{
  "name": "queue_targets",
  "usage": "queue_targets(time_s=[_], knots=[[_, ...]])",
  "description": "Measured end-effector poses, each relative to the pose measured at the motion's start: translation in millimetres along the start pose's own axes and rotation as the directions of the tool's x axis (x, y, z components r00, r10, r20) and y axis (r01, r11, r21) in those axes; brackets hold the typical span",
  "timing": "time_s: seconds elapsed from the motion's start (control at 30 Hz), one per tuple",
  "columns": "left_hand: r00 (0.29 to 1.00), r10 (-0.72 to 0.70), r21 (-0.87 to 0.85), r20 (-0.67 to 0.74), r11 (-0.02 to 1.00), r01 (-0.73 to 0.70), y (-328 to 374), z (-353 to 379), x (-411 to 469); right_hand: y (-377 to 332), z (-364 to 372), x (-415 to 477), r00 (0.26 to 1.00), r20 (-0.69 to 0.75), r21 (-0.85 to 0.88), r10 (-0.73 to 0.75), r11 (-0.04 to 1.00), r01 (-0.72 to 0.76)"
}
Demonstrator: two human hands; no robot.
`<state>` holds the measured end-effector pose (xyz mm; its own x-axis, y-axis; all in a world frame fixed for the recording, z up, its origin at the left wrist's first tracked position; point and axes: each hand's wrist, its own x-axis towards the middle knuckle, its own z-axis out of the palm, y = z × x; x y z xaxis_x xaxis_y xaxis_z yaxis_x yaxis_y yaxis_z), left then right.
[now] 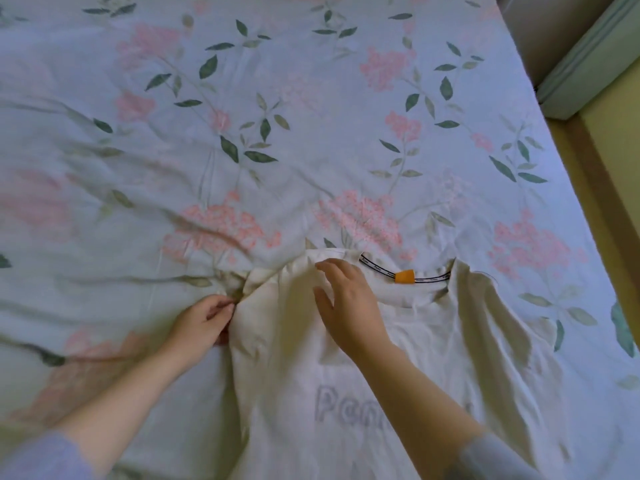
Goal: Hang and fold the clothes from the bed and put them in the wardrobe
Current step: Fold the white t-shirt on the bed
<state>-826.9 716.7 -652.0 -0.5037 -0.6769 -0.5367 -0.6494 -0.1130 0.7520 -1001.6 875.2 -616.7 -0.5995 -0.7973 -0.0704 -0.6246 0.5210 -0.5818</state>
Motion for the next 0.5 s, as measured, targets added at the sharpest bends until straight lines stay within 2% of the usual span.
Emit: queue_targets(time_s=[0.07,0.13,0.2,0.27,0.37,0.43,0.5], knots=[[0.991,-0.1,-0.159,0.086,0.981,0.113,-5.1,0.6,-2.9,-14.9,11.7,17.1,0.994,0.1,-0.041,-0.039,0.998,0.043],[0.984,-0.113,-0.146,0.135,0.98,0.133,-11.9,1.9,-2.0,-25.0,20.3,31.6,0.968,0.252,-0.12,-0.011,0.992,0.043],[0.985,-0.098,-0.085,0.143,0.99,0.111,-15.6,1.9,-0.4,-28.8,22.8,42.4,0.927,0.372,-0.27,0.05,0.961,0.056],[0.985,-0.066,0.0,0.157,0.998,0.067,-16.3,0.6,2.0,-25.9,17.7,46.8,0.921,0.386,-0.428,0.048,0.894,0.133],[0.983,-0.058,0.087,0.172,0.995,0.043,-18.2,-1.7,1.8,-6.0,8.1,33.6,0.958,0.283,-0.432,-0.044,0.886,0.168],[0.989,-0.074,0.047,0.131,0.997,0.069,-21.3,-4.7,2.2,10.3,2.9,14.1,0.971,0.237,-0.419,-0.014,0.9,0.116],[0.984,-0.117,-0.096,0.136,0.987,0.131,-26.7,-6.4,5.4,25.4,0.5,-6.3,0.953,0.274,-0.482,0.128,0.876,0.021]])
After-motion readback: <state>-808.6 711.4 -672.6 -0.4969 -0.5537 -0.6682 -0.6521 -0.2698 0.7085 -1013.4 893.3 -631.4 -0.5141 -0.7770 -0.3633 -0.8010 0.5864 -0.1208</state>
